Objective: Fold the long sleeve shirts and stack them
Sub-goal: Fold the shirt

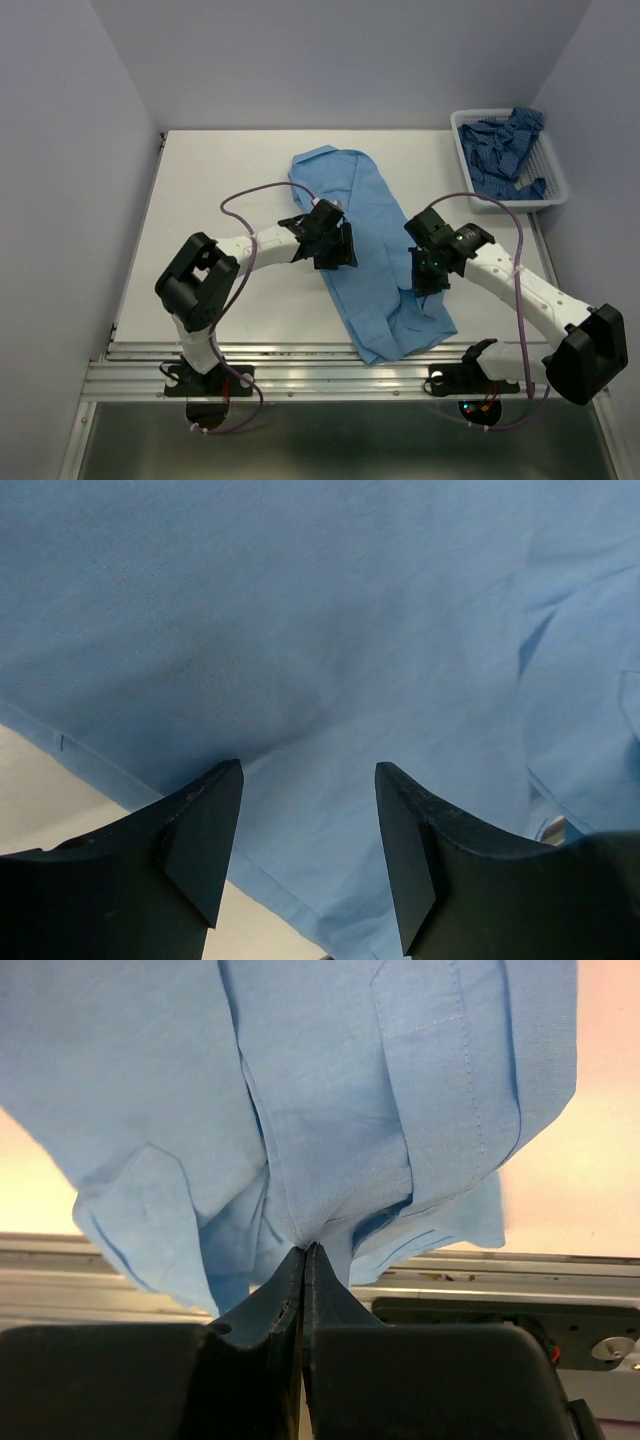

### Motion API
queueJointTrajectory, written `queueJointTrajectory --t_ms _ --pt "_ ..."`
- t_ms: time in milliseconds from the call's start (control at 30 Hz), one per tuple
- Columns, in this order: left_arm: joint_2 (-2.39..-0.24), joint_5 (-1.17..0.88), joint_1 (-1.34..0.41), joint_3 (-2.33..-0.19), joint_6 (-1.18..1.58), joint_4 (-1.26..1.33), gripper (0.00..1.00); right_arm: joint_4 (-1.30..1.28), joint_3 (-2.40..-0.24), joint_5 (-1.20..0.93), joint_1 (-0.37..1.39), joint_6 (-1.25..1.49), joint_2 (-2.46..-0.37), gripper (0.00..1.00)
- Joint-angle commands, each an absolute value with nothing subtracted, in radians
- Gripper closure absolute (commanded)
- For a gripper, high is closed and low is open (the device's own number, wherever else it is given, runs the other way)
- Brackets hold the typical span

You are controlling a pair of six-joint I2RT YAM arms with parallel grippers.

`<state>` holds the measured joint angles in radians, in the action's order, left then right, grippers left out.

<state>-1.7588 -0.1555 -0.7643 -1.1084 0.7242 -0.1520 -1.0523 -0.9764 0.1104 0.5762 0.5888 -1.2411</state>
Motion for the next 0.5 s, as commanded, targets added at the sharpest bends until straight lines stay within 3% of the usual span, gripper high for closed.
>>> queueJointTrajectory --t_ms 0,133,467 --pt "-1.790 -0.187 -0.769 -1.144 0.699 -0.112 0.33 -1.080 -1.011 0.009 0.572 0.563 -1.204 0.99" --pt "-1.810 -0.184 -0.769 -1.143 0.704 -0.110 0.33 -0.982 -0.967 -0.152 0.572 0.519 -1.232 0.99" --pt "-1.813 -0.166 -0.769 -1.141 0.718 -0.118 0.33 -0.968 -0.908 -0.175 0.572 0.430 -1.381 0.91"
